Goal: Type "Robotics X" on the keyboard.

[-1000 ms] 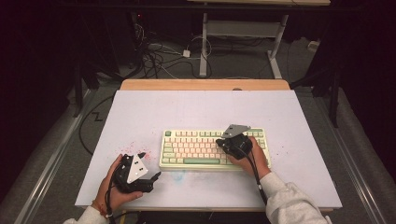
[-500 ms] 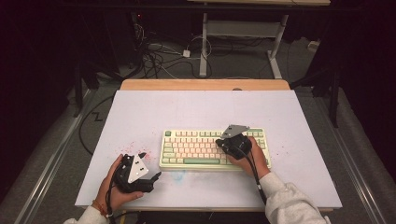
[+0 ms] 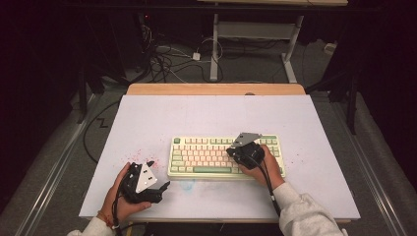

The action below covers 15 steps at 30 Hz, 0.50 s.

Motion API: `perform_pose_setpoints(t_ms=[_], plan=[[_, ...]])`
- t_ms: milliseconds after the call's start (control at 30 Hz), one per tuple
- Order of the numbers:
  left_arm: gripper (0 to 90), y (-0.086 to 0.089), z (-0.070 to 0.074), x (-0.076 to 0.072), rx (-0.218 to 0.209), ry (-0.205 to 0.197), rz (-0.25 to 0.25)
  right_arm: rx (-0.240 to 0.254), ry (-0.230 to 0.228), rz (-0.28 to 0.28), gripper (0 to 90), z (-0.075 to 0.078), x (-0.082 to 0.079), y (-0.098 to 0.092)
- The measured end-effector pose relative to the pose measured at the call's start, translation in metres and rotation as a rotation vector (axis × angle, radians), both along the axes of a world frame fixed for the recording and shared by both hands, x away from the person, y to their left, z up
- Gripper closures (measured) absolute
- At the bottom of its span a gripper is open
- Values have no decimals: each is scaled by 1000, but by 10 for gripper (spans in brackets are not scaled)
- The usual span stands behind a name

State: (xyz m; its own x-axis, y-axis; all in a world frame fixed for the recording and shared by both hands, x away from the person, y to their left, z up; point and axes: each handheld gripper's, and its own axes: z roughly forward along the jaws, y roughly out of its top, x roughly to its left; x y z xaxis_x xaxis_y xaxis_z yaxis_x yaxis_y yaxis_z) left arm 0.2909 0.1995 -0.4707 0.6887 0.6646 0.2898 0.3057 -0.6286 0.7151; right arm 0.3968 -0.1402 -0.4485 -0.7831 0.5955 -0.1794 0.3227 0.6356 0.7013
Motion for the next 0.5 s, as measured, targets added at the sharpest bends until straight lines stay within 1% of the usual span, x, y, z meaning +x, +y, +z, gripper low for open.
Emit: perform_pose_setpoints(t_ms=[133, 200, 233, 267, 300, 400, 500], plan=[[160, 1, 0, 0, -2, -2, 2, 44, -25, 2, 884, 8, -4, -6], [161, 1, 0, 0, 2, 0, 1, 61, -38, 1, 849, 12, -7, -8], [160, 1, 0, 0, 2, 0, 0, 73, -51, 2, 811, 16, -9, -10], [160, 0, 0, 0, 3, -1, -1, 73, -51, 2, 811, 16, -9, -10], [161, 0, 1, 0, 5, -1, -2, 77, -56, 2, 793, 18, -10, -11], [161, 0, 1, 0, 0, -1, 2, 96, -73, 1, 680, 22, -14, -13], [161, 0, 1, 0, 2, 1, 4, 113, -91, -3, 545, 25, -18, -15]])
